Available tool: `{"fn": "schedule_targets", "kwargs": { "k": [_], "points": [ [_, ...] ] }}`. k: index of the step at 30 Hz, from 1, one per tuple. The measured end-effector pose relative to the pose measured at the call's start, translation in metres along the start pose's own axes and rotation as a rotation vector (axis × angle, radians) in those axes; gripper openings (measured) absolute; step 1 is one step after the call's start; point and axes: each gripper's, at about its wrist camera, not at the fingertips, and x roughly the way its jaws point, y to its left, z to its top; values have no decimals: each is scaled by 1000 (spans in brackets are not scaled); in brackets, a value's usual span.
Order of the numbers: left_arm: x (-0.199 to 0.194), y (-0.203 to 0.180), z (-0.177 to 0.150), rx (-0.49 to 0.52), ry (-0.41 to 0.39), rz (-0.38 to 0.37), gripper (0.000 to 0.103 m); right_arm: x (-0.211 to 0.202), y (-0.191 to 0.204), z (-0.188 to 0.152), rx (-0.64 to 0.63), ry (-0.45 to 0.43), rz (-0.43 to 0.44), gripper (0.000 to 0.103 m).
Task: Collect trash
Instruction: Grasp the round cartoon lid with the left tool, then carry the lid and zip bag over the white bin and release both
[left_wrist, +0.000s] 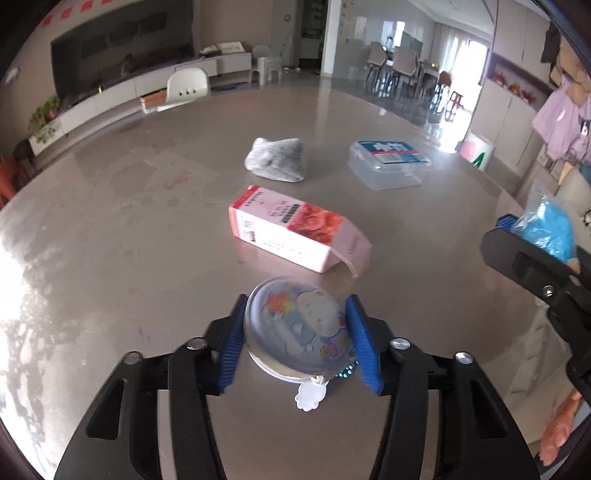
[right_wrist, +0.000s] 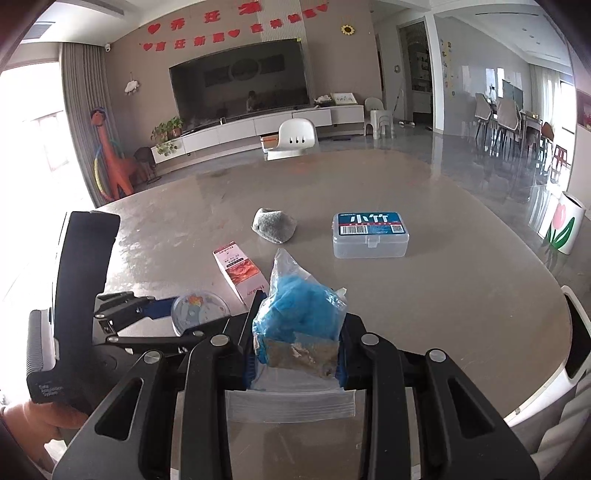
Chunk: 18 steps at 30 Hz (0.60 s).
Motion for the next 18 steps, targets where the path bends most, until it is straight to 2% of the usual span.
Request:
{"fn": "schedule_targets", "kwargs": {
  "k": [5,7,9,18],
  "points": [
    [-13,6,2,-28,-28,-29,29,-11,-4,5,-25,-30,-15,33],
    [-21,9,3,-51,-53,-46,18,-14,-7,6,-29,-36,-15,33],
    [-31,9,4,-53,-79,-46,14,-18,-11,9,-26,-43,-15,33],
    [-74,5,4,-44,-170,-91,13,-32,-25,8,-11,-63,-23,33]
  ]
}}
